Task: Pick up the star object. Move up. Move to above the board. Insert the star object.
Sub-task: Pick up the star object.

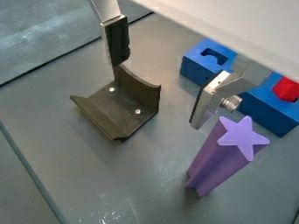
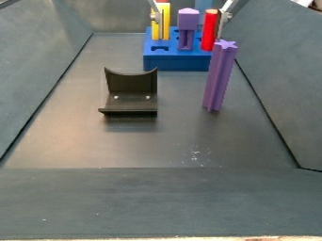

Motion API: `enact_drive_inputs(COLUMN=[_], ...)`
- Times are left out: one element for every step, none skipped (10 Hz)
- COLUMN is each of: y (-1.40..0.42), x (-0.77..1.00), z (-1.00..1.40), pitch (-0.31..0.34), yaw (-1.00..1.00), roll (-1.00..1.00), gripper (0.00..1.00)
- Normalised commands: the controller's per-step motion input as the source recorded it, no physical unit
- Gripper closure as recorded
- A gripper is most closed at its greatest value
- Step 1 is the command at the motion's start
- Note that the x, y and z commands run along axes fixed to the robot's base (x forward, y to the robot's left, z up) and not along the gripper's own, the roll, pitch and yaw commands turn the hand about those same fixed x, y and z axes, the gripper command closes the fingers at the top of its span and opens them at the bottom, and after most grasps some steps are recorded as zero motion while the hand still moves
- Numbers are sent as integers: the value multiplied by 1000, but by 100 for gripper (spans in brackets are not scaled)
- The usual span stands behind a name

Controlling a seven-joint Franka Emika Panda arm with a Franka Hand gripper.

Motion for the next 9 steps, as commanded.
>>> enact_drive_inputs(y=[-83, -146, -206, -154, -177, -314, -326, -249, -80], x=[-300, -649, -874, -969, -863, -631, -437, -400, -326], z=[26, 0, 0, 0, -97, -437, -429, -391, -300], pitch=[31, 0, -51, -79, -127, -126, -91, -61, -26], yaw=[0, 0, 149, 180, 186, 217, 237, 203, 137], roll=[134, 64, 99, 97, 140, 219, 201, 180, 104], gripper=[0, 0, 0, 0, 0, 0, 0, 0, 0])
